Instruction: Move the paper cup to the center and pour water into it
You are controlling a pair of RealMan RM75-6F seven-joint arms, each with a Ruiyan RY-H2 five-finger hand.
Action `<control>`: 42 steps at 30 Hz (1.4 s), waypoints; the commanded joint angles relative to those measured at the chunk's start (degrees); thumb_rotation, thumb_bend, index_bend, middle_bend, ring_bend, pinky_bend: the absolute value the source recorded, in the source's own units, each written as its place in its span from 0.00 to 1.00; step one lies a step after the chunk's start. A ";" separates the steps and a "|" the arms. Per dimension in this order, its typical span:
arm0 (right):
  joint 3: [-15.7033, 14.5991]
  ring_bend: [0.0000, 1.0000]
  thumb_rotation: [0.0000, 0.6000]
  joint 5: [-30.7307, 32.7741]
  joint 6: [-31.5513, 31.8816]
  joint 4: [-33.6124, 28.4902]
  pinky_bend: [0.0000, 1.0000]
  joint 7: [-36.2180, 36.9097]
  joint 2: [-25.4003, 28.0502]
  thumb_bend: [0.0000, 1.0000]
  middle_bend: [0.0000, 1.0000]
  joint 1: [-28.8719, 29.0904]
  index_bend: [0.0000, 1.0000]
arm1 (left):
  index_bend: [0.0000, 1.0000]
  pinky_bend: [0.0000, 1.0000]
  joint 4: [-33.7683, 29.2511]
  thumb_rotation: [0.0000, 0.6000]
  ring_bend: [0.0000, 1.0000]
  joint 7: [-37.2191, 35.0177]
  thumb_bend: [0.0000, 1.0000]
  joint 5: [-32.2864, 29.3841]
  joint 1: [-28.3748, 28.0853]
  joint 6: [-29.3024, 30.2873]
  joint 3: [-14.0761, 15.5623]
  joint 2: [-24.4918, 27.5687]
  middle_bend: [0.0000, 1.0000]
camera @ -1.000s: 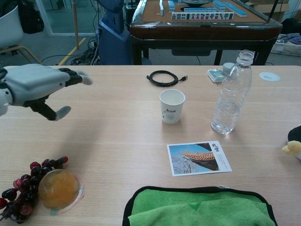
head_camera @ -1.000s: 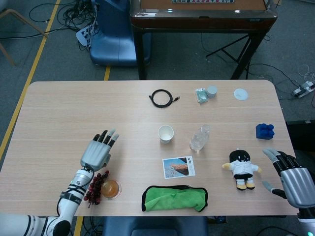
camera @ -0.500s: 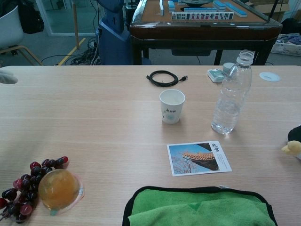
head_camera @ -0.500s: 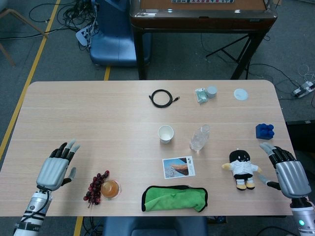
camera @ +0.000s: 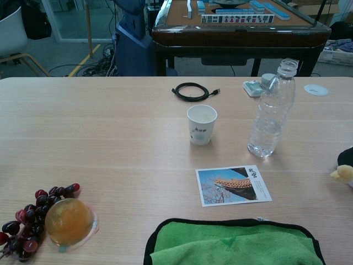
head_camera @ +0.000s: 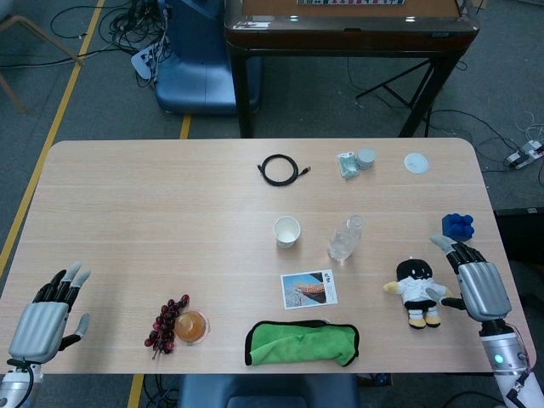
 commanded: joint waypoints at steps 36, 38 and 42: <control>5.27 0.18 1.00 6.66 -11.91 14.92 0.29 16.38 -14.79 0.00 0.19 12.21 0.17 | 0.00 0.15 3.42 1.00 0.00 -6.95 0.38 3.87 4.44 -5.87 -8.77 0.12 0.00; 5.27 0.18 1.00 6.80 -12.55 15.56 0.29 16.99 -15.37 0.00 0.19 12.76 0.17 | 0.00 0.15 3.43 1.00 0.00 -6.90 0.38 4.01 4.59 -6.12 -8.94 0.10 0.00; 5.27 0.18 1.00 6.85 -13.34 16.66 0.29 18.32 -16.42 0.00 0.19 13.64 0.17 | 0.00 0.15 3.42 1.00 0.00 -6.83 0.38 4.28 4.86 -6.51 -9.22 0.13 0.00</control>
